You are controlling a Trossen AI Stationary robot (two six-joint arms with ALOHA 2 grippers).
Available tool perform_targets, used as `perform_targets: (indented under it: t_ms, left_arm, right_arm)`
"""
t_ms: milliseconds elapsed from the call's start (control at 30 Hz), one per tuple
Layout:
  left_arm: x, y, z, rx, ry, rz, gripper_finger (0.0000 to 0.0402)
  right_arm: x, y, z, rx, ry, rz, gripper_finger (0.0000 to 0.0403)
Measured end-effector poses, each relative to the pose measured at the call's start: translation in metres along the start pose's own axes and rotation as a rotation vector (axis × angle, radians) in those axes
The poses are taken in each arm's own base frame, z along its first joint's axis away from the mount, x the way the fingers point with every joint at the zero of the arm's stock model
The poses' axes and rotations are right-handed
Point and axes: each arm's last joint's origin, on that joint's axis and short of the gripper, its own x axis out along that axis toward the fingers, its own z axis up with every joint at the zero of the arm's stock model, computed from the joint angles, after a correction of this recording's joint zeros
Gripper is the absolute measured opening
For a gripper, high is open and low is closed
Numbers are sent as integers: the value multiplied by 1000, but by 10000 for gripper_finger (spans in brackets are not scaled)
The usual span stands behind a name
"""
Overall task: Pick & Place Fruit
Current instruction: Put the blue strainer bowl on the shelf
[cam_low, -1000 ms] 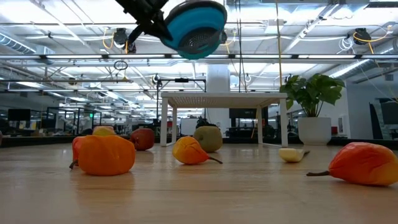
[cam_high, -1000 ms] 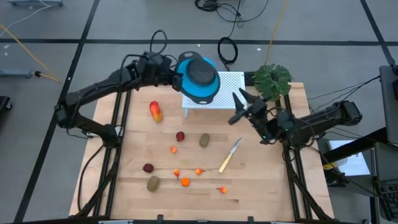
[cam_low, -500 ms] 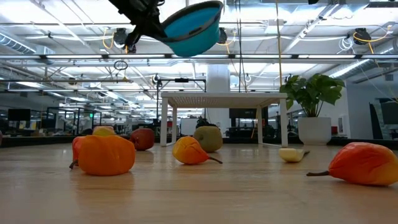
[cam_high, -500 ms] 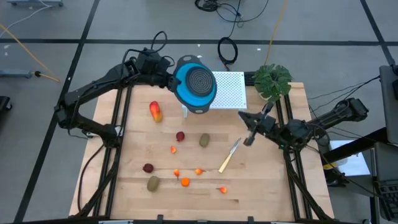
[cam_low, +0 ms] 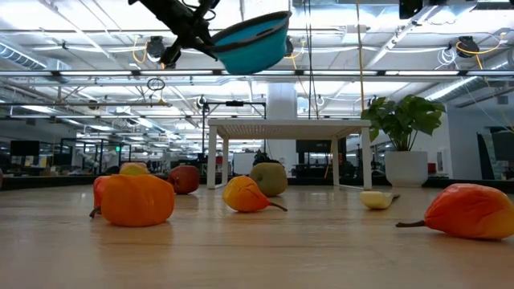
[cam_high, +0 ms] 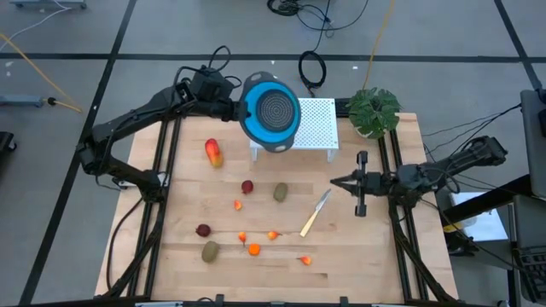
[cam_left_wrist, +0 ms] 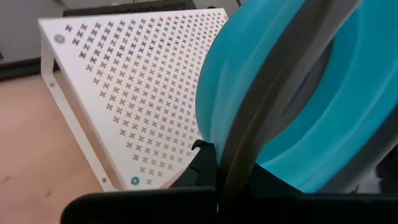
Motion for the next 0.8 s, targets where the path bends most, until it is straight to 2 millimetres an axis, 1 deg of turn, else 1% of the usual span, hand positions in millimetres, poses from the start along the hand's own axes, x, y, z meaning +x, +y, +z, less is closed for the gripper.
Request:
perform_targets:
  t_ms: [100, 233, 333, 433, 533, 700, 800]
  left_arm:
    - [-3, -2, 1, -33, -12, 11, 1]
    - [-5, -14, 6, -54, -49, 16, 1]
    - [-2, -20, 12, -61, -11, 56, 1]
    - [4, -27, 19, -56, 36, 101, 1]
    - [15, -31, 27, -44, 93, 154, 1]
    - [26, -34, 41, -11, 194, 192, 1]
    - [33, -33, 49, 43, 263, 216, 1]
  right_arm:
    - [-2, 0, -2, -13, 17, 21, 0]
    - [-4, 0, -4, -29, 43, 51, 0]
    - [-4, 1, -6, -36, 52, 87, 0]
    - [-4, 3, -7, -42, 63, 129, 0]
    - [-5, 3, -8, -45, 70, 143, 0]
    - [-5, 5, -9, -44, 65, 199, 0]
    - [-5, 6, -9, -43, 60, 233, 0]
